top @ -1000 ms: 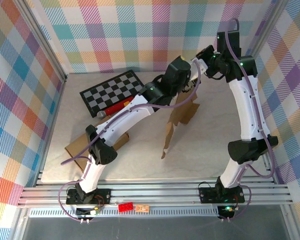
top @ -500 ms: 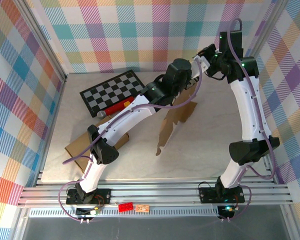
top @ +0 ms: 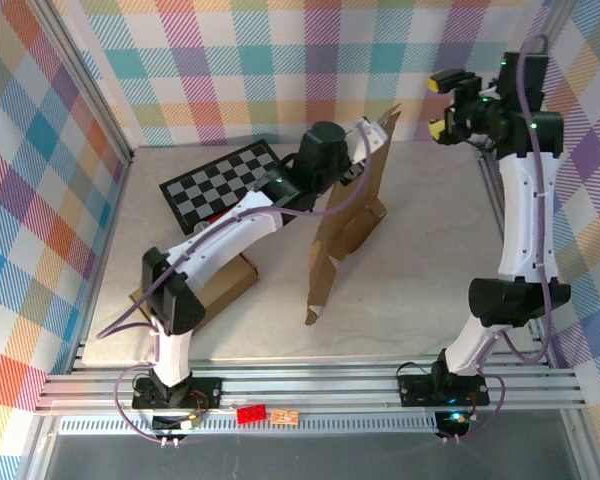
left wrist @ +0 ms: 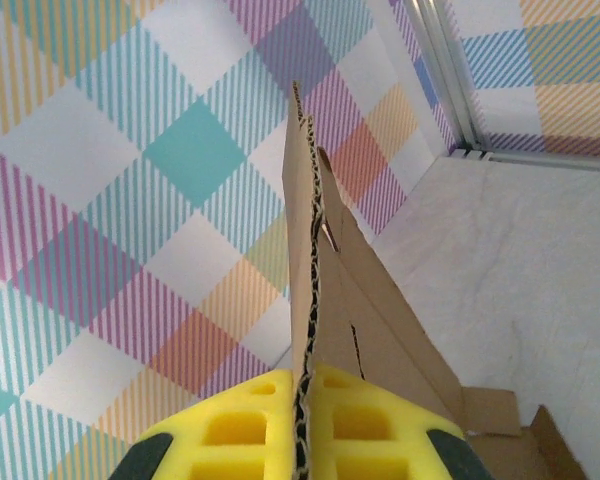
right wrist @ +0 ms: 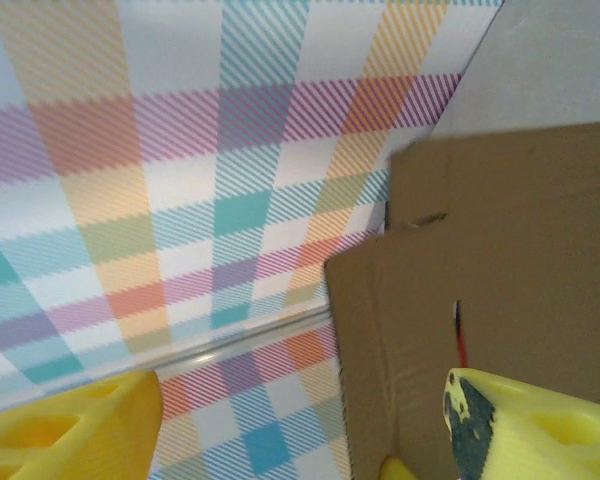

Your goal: Fold the paper box

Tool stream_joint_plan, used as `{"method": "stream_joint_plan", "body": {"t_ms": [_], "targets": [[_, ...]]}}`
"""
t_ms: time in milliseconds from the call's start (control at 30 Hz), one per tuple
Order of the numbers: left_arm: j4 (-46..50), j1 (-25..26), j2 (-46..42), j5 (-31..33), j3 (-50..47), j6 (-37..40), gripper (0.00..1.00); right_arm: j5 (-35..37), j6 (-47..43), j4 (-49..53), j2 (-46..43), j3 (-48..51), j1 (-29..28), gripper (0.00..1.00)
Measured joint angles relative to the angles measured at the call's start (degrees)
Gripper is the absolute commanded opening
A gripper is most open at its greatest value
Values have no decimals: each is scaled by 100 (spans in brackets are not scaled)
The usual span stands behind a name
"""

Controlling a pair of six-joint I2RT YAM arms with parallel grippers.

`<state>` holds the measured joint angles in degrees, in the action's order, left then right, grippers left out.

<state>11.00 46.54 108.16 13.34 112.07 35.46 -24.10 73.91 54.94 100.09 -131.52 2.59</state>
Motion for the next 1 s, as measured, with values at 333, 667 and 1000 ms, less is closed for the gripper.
{"method": "stream_joint_plan", "body": {"t_ms": [333,667,1000], "targets": [[-337,-529,-780,-1443,-573,20,0,-981,1102,-372,101,1425,175,73],[-369,-780,-1073,-2411,-1121,103,0,-1716,2240,-1067,208,2870,476,77],[-413,-839,-1250,-2787,-1342,33,0,-2651,2234,-1364,1266,2533,605,77]]}}
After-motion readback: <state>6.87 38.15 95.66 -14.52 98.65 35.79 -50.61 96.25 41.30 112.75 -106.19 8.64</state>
